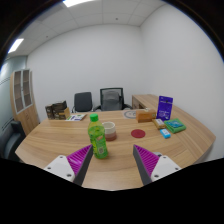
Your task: Pour water
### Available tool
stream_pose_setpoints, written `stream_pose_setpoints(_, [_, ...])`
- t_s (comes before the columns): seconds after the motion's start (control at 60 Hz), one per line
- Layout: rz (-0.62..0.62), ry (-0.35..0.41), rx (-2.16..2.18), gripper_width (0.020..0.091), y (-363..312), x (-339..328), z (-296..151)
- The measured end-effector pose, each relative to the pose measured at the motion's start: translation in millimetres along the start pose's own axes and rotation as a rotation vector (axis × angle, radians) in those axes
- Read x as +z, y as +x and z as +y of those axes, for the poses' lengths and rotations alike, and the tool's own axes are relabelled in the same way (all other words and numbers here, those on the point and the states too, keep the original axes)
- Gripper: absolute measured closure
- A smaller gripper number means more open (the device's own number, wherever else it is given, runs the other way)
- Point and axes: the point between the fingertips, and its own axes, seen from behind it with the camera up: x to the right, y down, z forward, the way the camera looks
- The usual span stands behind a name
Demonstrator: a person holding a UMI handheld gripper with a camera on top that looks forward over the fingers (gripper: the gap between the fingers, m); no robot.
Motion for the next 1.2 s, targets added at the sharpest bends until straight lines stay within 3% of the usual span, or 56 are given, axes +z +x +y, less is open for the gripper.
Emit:
stream_pose_setpoints(0.267, [-0.055,0.033,-0.055,0.0278,-54,97,21])
stream_pose_setpoints(0.533, [-0.028,0.082,-0.077,0.0290,-74,178,16])
stream_pose_setpoints(0.583, [-0.029,0.109,-0.082,0.0325,-77,184,14])
stream_pose_setpoints(0.683, [-0.004,0.157,-0.067,0.0549,-77,190,9])
stream_pose_setpoints(0.85, [-0.033,0.200,-0.085,0.0596,-82,191,7])
stream_pose_setpoints(1.017, [-0.053,0.205,-0.098,0.0728,-83,196,6])
stream_pose_setpoints(1.2, [-0.091,0.223,-0.094,0.0728,-85,196,5])
